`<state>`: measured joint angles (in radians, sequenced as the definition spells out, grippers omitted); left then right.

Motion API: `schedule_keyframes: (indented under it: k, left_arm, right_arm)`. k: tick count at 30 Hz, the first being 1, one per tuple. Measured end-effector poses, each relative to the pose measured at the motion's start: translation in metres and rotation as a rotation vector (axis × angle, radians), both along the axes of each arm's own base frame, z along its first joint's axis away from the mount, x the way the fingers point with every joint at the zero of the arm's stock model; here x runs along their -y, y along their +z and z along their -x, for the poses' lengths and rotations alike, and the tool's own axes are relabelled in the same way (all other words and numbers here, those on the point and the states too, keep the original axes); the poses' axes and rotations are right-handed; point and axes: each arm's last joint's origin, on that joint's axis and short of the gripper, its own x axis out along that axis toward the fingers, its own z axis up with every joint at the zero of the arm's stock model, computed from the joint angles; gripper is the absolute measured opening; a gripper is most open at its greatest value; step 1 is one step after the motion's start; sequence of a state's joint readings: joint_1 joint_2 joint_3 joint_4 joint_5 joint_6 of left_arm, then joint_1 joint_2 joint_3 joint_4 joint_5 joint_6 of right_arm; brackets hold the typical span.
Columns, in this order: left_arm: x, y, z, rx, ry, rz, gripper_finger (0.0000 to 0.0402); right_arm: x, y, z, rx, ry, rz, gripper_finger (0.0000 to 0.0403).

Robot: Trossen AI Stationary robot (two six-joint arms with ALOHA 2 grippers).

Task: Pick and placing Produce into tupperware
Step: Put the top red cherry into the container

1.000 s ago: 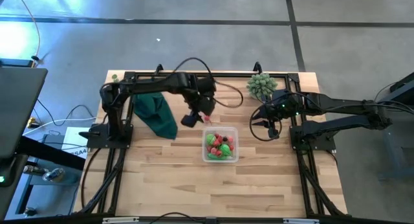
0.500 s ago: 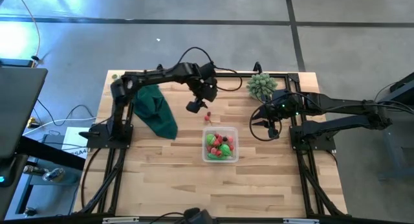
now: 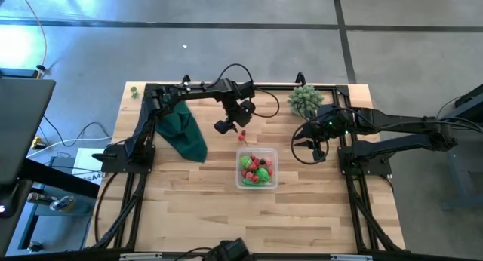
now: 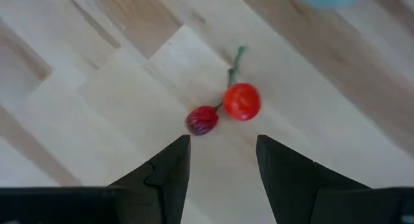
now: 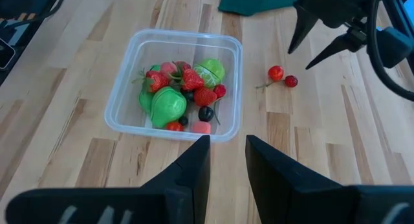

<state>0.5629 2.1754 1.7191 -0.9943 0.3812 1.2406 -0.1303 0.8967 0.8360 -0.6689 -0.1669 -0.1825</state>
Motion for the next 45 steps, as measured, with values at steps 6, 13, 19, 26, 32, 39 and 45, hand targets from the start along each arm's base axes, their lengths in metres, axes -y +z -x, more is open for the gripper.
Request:
schedule_keyframes:
  k: [6, 13, 19, 26, 32, 39, 45]
  left_arm:
    - [-0.001, 0.000, -0.001, -0.018, 0.083, 0.009, 0.0166]
    - [-0.002, 0.001, -0.008, -0.009, 0.262, 0.026, 0.0166]
    - [0.007, 0.000, -0.008, -0.081, 0.329, 0.064, 0.0166]
    - [0.018, 0.000, -0.011, -0.121, 0.370, 0.096, 0.0166]
    - [0.018, -0.007, -0.006, -0.150, 0.429, 0.151, 0.0166]
    - [0.024, -0.030, -0.001, -0.156, 0.487, 0.256, 0.0166]
    - [0.022, -0.030, -0.004, -0.146, 0.536, 0.237, 0.0166]
  right_arm:
    - [0.000, 0.000, 0.000, 0.000, 0.000, 0.000, 0.0089]
    - [0.000, 0.000, 0.000, 0.000, 0.000, 0.000, 0.0089]
    - [0.000, 0.000, 0.000, 0.000, 0.001, 0.000, 0.0089]
    - [0.000, 0.000, 0.000, 0.000, 0.000, 0.000, 0.0089]
    - [0.000, 0.000, 0.000, 0.000, 0.000, 0.000, 0.0089]
    - [0.000, 0.000, 0.000, 0.000, 0.000, 0.000, 0.0089]
    - [0.000, 0.000, 0.000, 0.000, 0.000, 0.000, 0.0089]
